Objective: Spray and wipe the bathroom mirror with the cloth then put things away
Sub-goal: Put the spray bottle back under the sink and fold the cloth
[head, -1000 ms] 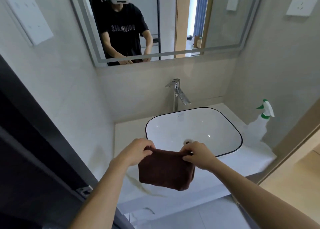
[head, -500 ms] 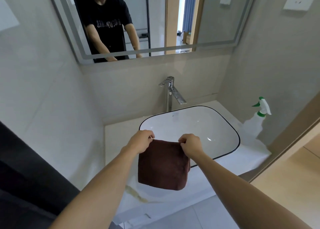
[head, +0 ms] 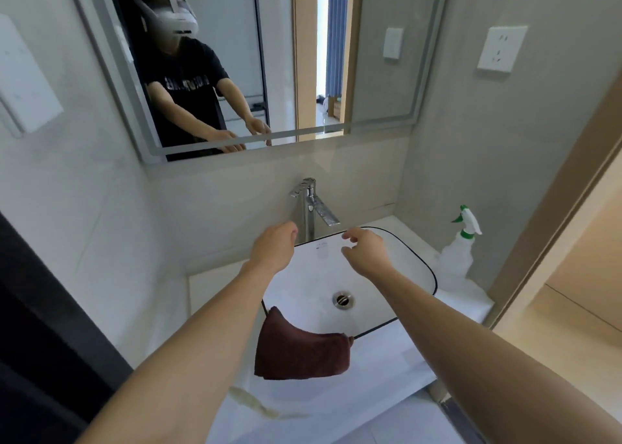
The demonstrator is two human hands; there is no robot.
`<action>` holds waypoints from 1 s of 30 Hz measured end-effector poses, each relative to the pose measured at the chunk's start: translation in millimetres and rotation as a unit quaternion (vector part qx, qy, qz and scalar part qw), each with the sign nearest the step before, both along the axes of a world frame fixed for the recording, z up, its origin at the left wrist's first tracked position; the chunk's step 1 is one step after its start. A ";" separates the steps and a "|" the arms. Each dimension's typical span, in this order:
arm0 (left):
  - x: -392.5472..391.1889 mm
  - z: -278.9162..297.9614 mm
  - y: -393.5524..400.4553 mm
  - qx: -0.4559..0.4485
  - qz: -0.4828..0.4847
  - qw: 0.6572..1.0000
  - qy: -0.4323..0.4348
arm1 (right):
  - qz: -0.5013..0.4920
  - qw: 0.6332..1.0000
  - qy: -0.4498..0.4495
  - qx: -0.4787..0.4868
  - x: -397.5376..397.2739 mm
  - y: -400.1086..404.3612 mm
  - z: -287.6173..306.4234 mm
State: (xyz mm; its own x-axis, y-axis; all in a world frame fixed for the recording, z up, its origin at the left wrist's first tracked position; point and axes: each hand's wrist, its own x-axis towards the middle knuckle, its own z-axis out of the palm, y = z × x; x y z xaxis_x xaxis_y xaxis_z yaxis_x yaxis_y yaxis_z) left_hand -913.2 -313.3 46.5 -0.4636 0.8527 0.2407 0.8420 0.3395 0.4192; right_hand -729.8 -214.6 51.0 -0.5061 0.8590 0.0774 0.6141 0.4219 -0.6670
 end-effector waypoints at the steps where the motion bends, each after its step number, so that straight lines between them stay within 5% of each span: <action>1: 1.7 4.0 3.0 0.000 0.000 1.000 0.009 | -0.002 1.000 0.007 0.007 2.8 0.1 8.1; 14: 103.1 6.1 118.3 0.040 -0.082 0.996 0.002 | -0.174 0.983 0.048 0.030 145.9 66.0 41.6; 21: 169.3 -21.5 213.4 0.027 -0.142 0.988 -0.056 | -0.269 0.963 0.011 -0.013 218.2 157.4 -12.5; 30: 213.6 -82.9 333.8 -0.125 -0.095 0.971 -0.182 | -0.213 0.966 -0.019 -0.142 228.1 254.7 -108.7</action>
State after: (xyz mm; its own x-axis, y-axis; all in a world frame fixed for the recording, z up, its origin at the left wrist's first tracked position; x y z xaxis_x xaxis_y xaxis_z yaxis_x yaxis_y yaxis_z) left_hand -699.6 20.5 -36.4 -0.3082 0.9415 -0.1360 0.7106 0.3229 0.6251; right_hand -501.6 40.1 -57.7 -0.0989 0.9741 -0.2033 0.7188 -0.0713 -0.6915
